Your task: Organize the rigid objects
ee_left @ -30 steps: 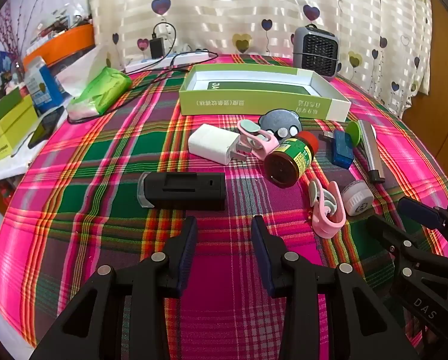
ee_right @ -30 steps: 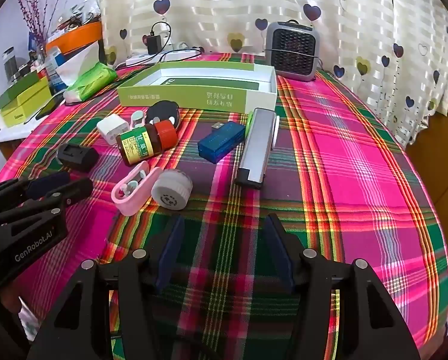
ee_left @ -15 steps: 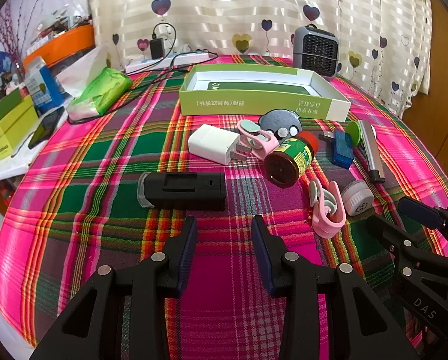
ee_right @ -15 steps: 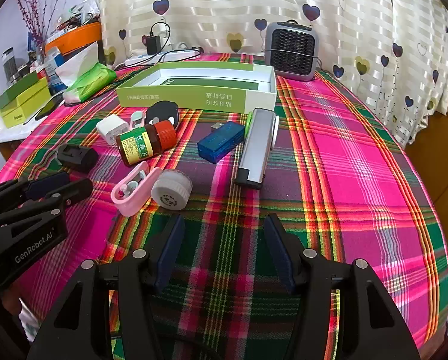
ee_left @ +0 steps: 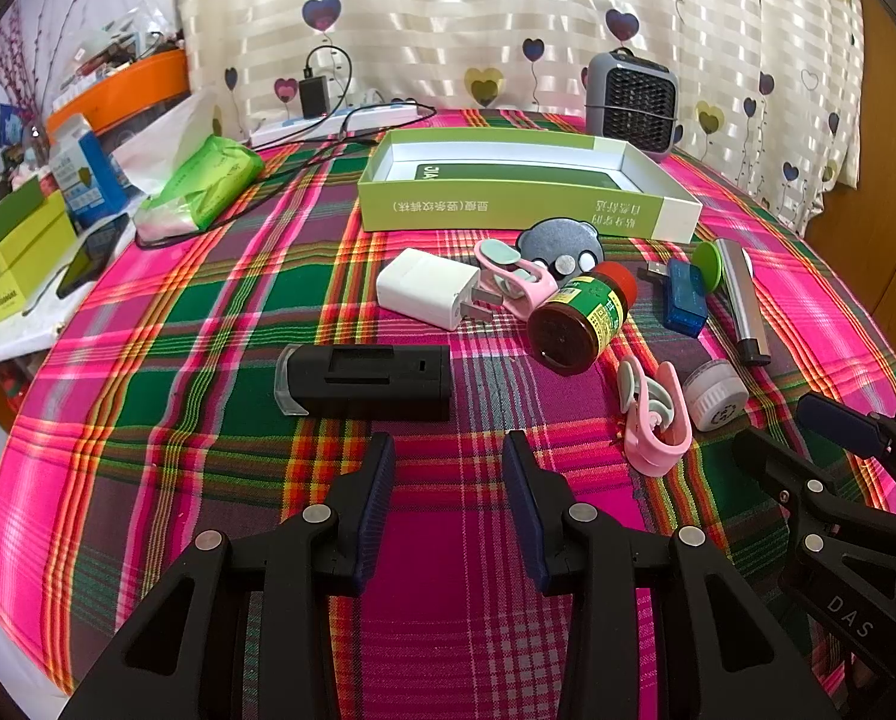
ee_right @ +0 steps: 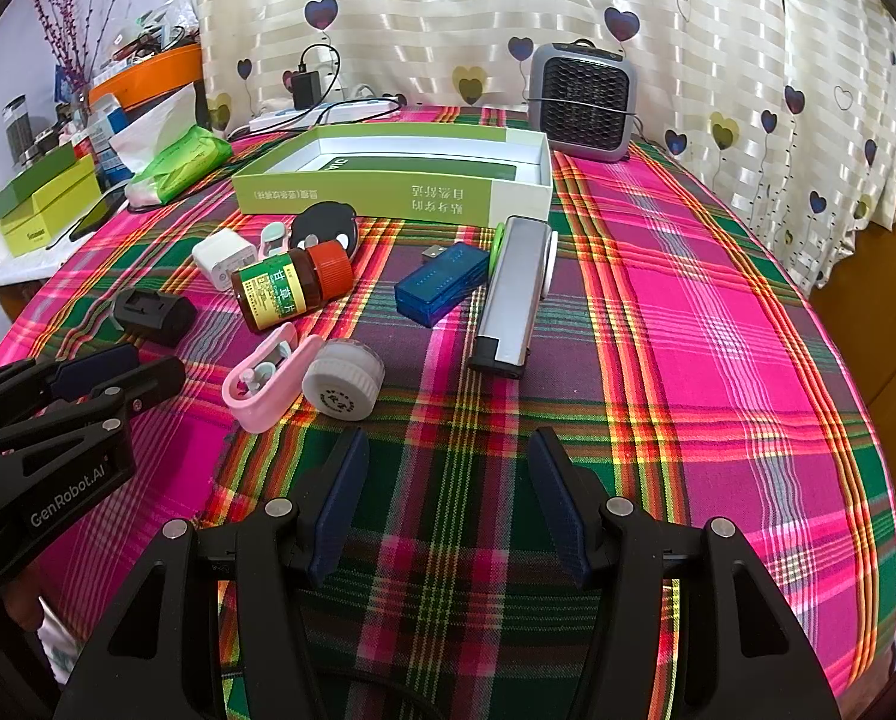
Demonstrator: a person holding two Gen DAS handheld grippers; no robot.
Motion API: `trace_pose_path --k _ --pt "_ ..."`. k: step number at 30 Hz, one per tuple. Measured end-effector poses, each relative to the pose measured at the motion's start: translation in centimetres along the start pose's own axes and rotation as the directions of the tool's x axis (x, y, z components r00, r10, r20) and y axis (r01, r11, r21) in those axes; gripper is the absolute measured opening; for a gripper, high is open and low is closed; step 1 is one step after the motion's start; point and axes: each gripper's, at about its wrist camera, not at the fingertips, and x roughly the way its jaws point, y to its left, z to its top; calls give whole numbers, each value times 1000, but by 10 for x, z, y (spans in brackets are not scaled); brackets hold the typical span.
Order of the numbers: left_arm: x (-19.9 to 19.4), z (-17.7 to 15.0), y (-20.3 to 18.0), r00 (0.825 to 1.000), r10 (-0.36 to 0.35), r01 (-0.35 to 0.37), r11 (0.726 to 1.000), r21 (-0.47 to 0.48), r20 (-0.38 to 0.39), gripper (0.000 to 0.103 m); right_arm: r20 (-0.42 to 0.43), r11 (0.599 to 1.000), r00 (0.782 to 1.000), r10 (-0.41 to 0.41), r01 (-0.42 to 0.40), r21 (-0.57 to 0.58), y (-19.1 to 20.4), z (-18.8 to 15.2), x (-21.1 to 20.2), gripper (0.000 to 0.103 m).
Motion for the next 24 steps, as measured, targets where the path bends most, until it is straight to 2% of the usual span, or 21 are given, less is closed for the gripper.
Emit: trace_pose_path --k 17,24 --pt "0 0 0 1000 0 0 1000 2 -1 35 -2 1000 1000 8 -8 -6 1 0 1 56" --pt "2 3 6 999 -50 50 998 29 -20 35 -10 999 999 33 -33 -17 -1 2 1 56"
